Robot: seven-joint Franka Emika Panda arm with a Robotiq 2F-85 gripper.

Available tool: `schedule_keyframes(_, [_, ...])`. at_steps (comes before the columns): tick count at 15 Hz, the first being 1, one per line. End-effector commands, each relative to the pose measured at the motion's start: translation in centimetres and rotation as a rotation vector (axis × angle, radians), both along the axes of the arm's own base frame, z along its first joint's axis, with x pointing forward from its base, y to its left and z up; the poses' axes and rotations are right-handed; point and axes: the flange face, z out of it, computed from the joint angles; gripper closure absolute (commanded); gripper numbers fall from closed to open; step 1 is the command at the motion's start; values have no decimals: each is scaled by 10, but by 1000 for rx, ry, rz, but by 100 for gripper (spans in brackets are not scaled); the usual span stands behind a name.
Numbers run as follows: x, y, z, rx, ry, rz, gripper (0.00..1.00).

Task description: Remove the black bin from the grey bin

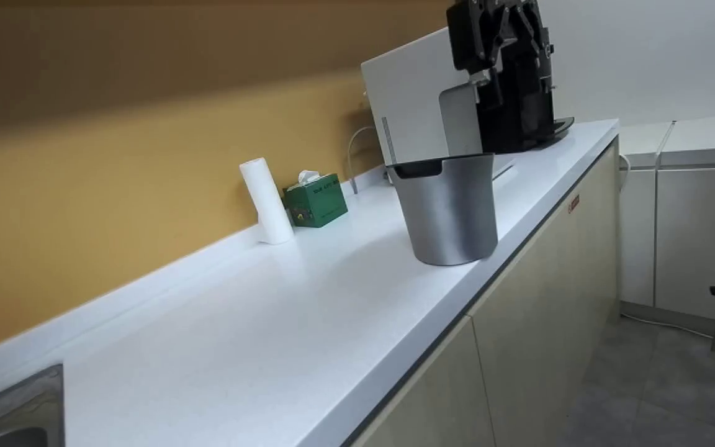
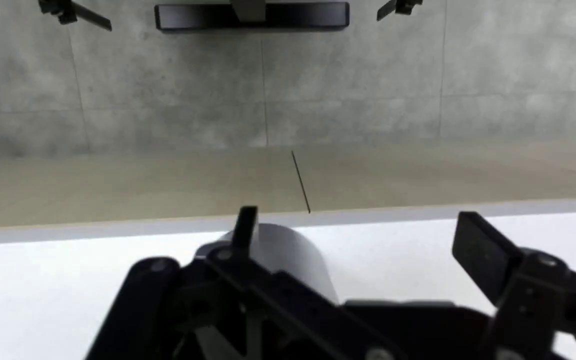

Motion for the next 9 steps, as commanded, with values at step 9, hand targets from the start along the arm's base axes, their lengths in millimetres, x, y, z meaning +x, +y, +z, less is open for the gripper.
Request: schedule_keyframes(9, [57,-40,17,-266,-263,-233,0])
